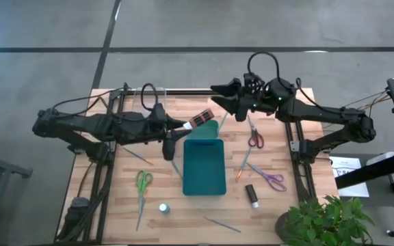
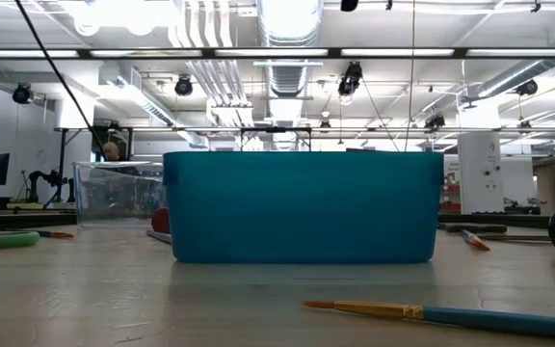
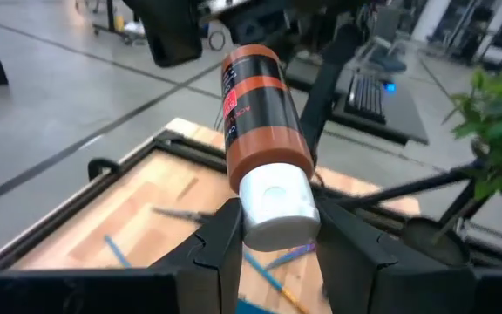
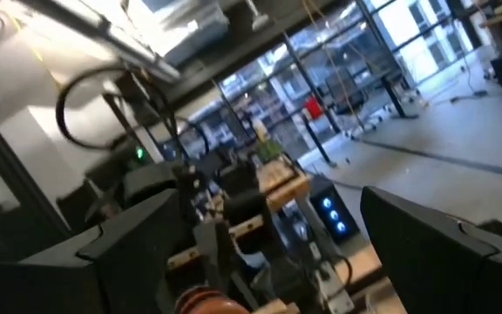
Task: Pick & Place Paint Supplies
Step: Put the orange paint bottle into the green bin
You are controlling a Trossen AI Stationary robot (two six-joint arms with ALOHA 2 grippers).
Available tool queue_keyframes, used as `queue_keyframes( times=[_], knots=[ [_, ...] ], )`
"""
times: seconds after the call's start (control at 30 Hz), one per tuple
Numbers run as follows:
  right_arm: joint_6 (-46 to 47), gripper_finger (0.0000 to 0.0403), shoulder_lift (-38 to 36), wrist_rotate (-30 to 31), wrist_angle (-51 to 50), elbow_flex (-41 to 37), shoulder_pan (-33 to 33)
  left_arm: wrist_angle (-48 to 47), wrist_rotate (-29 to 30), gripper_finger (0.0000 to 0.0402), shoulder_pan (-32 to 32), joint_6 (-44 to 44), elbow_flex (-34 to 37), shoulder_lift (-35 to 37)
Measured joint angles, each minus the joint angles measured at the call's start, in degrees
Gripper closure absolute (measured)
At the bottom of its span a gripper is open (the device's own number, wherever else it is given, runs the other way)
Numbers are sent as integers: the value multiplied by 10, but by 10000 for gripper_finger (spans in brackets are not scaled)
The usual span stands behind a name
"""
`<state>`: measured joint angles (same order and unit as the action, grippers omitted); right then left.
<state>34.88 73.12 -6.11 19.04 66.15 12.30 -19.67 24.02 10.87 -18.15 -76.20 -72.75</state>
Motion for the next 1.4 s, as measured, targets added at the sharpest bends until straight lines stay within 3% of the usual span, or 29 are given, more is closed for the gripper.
queue_keyframes(
  times=[0.27, 0.57, 1.4],
  knots=[
    [-23, 50, 11, -6, -68, 2, -22, 5, -22, 283, -14, -4, 0, -7],
    [-29, 50, 50, -19, -68, 30, -36, 21, -22, 283, -19, -1, 0, -7],
    [-21, 50, 42, -13, -67, 36, -31, -9, -30, 283, -12, 27, -24, -5]
  ],
)
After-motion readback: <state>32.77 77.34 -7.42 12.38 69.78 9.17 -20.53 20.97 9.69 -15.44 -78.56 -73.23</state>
